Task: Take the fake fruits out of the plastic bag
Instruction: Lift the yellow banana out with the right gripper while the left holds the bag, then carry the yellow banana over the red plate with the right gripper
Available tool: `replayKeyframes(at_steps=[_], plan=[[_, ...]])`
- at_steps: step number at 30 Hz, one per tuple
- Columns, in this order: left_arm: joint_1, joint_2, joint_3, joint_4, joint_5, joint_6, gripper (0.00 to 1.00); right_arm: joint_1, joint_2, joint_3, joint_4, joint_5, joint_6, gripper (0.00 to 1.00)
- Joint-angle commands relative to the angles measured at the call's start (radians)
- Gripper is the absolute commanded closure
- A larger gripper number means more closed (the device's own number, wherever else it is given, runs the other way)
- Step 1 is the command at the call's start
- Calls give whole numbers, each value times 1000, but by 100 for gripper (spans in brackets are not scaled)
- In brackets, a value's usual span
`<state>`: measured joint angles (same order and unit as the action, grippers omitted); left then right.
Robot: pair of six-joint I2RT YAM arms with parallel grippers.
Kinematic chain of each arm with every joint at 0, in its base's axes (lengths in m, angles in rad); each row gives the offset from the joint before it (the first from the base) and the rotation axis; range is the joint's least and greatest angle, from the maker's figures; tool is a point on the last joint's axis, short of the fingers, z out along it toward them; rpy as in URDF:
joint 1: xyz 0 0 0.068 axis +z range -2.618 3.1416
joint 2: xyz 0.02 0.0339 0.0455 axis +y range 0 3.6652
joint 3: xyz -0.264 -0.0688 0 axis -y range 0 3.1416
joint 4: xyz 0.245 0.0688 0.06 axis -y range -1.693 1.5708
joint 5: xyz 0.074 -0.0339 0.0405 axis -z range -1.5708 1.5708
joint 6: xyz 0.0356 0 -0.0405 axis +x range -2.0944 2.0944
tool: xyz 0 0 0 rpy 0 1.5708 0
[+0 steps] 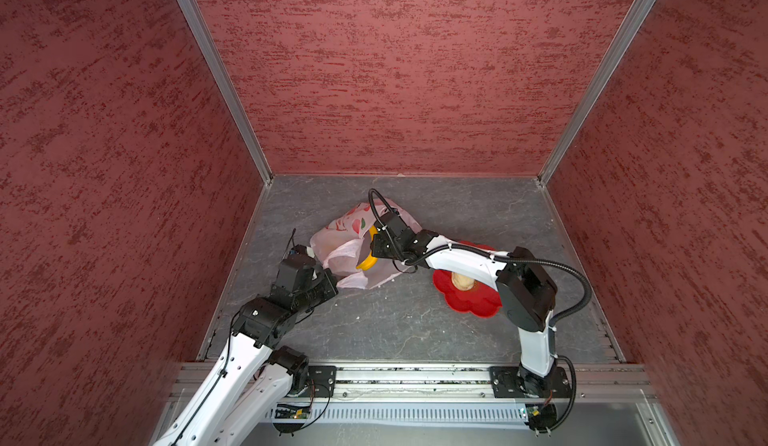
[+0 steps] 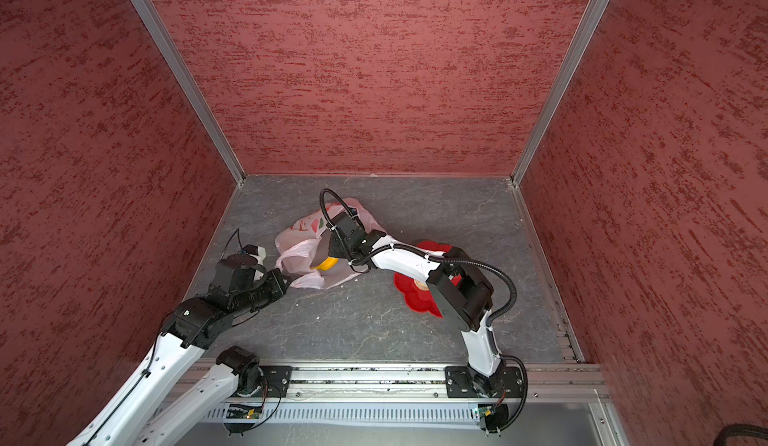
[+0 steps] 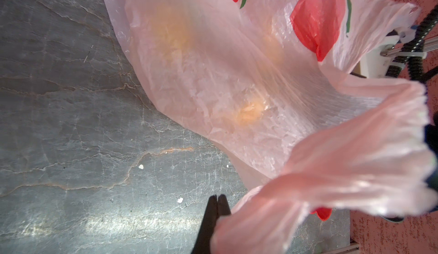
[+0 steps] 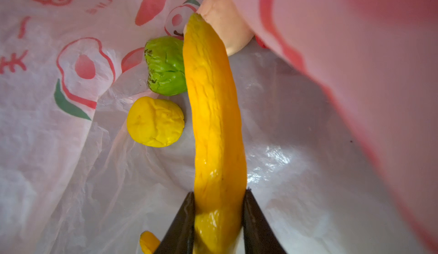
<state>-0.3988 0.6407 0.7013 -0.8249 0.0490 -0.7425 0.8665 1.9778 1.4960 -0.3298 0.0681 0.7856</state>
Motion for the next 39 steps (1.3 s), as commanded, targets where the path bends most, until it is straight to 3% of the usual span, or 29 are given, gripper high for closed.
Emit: replayKeyframes(at_steps=[1, 11, 27, 39], plan=[[-11, -16, 19, 18, -26, 17, 100, -6, -43, -17, -28, 35, -9, 84], [-20, -3, 1, 57, -33, 26, 100, -17, -117, -24, -67, -32, -40, 84], [-21, 96, 31, 196, -68, 61, 100, -51, -226, 43, -234, -258, -251, 84], [-6, 231, 82, 323, -116, 113, 100, -51, -327, 110, -392, -257, -370, 84]])
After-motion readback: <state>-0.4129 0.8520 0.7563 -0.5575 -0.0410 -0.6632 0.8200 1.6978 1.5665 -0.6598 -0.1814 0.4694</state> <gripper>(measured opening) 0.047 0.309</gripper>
